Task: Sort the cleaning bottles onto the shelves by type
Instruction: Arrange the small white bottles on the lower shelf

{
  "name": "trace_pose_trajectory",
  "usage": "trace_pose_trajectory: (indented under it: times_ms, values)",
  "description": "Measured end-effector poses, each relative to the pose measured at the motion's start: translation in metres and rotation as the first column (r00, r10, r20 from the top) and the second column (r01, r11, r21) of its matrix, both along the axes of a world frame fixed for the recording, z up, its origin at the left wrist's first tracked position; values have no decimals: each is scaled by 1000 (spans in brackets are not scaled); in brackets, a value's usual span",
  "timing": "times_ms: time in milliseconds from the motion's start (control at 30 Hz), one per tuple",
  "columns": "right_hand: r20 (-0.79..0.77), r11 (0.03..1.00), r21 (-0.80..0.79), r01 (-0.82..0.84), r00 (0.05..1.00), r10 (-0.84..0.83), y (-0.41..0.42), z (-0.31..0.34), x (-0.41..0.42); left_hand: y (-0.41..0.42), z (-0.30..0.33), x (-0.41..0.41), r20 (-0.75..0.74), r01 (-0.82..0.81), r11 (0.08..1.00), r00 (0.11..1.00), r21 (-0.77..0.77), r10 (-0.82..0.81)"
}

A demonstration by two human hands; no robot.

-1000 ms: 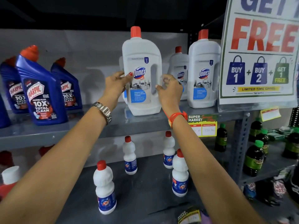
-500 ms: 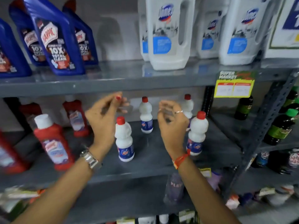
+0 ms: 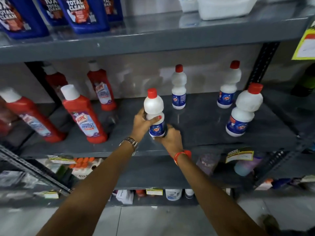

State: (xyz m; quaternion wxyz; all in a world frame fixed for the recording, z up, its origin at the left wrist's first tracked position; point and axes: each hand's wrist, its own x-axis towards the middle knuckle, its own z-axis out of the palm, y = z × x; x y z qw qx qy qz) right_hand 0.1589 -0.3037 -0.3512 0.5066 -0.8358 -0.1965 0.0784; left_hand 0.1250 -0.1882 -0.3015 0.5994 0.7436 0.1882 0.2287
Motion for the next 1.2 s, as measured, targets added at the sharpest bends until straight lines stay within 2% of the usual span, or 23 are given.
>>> trace_pose_trajectory:
  times_ms: [133, 267, 433, 667, 867, 1067, 1200]
  values:
    - [-8, 994, 102, 46, 999, -45, 9, -4, -1, 2, -7, 4, -5, -57, 997, 998, 60, 57]
    - [33, 995, 85, 47, 998, -50, -1, -6, 3, -6, -8, 9, 21, -122, 985, 992, 118, 121]
    - [42, 994, 90, 58, 997, -62, -19, -5, 13, -25, -6, 18, 36, -97, 987, 995, 125, 93]
    - [37, 980, 121, 158, 986, -163, -58, -7, 22, -63, -11, 40, 60, 16, 992, 998, 127, -24]
    - [56, 969, 119, 216, 973, -223, -84, -11, 35, -93, -13, 53, 95, 49, 992, 994, 119, -60]
    - [39, 971, 130, 201, 977, -208, -91, -14, 40, -101, -15, 55, 94, 41, 992, 994, 122, -53]
    - [58, 977, 82, 198, 977, -203, -94, -10, 41, -109, -10, 48, 96, 42, 991, 994, 124, -55]
